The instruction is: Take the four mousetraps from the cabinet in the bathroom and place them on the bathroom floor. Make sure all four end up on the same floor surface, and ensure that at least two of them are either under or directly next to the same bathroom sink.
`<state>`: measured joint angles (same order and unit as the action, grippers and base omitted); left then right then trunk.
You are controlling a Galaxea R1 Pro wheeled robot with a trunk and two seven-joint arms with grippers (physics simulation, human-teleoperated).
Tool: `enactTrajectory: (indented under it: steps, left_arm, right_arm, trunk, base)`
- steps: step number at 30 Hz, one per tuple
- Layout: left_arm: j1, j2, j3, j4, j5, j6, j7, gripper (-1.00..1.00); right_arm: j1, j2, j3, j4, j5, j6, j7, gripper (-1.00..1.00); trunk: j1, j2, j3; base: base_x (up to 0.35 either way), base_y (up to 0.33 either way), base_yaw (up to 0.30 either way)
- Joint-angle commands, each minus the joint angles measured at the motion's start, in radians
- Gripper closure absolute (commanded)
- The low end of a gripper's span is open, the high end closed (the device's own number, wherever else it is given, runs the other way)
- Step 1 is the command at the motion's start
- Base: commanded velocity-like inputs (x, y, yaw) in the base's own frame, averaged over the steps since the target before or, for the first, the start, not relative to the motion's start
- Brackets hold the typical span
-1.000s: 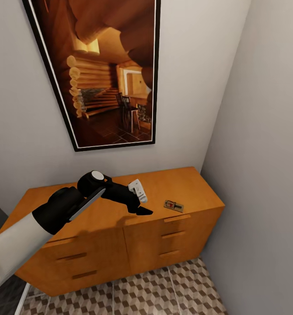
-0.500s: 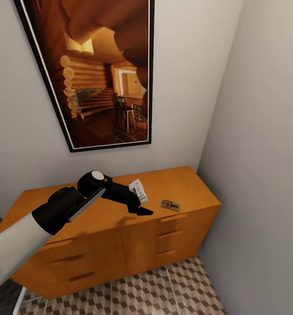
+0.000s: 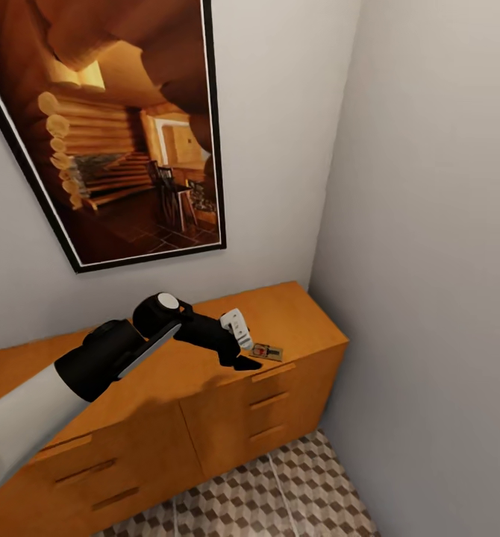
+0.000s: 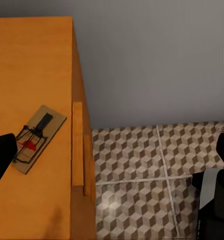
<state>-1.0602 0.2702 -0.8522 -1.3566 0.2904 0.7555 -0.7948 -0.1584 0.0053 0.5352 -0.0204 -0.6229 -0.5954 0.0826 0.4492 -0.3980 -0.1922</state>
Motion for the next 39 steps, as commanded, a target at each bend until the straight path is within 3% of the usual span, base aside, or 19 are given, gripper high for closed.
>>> enactTrajectory:
  steps: [1, 8, 14, 22, 39]
  left_arm:
    - [-0.001, 0.001, -0.006, -0.001, 0.006, 0.005, 0.002, -1.00]
    - [-0.001, 0.001, -0.021, 0.002, 0.006, 0.005, 0.002, -1.00]
    - [-0.001, 0.001, -0.074, 0.007, 0.006, 0.004, 0.002, -1.00]
    - [-0.001, 0.001, -0.116, 0.010, 0.003, 0.004, 0.002, -1.00]
    - [-0.001, -0.001, -0.121, 0.011, 0.003, 0.004, 0.003, -1.00]
  right_arm:
    - [-0.001, 0.001, 0.002, 0.002, -0.011, -0.004, 0.006, 1.00]
    - [-0.001, 0.002, 0.002, 0.002, -0.011, -0.004, 0.008, 1.00]
    - [-0.001, 0.010, 0.002, 0.002, -0.011, -0.004, 0.008, 1.00]
    - [-0.001, 0.012, 0.002, 0.002, -0.011, -0.004, 0.008, 1.00]
    - [-0.001, 0.013, 0.002, 0.002, -0.011, -0.004, 0.008, 1.00]
  trunk:
    - [0.001, -0.002, -0.002]
    - [0.001, -0.002, -0.002]
    - [0.001, -0.002, -0.002]
    - [0.001, -0.002, -0.002]
    - [0.001, -0.002, -0.002]
  base:
    - [0.122, 0.086, -0.096]
    - [0.067, 0.025, -0.028]
    - [0.008, 0.002, -0.002]
    - [0.001, 0.000, 0.000]
    - [0.204, 0.017, 0.000]
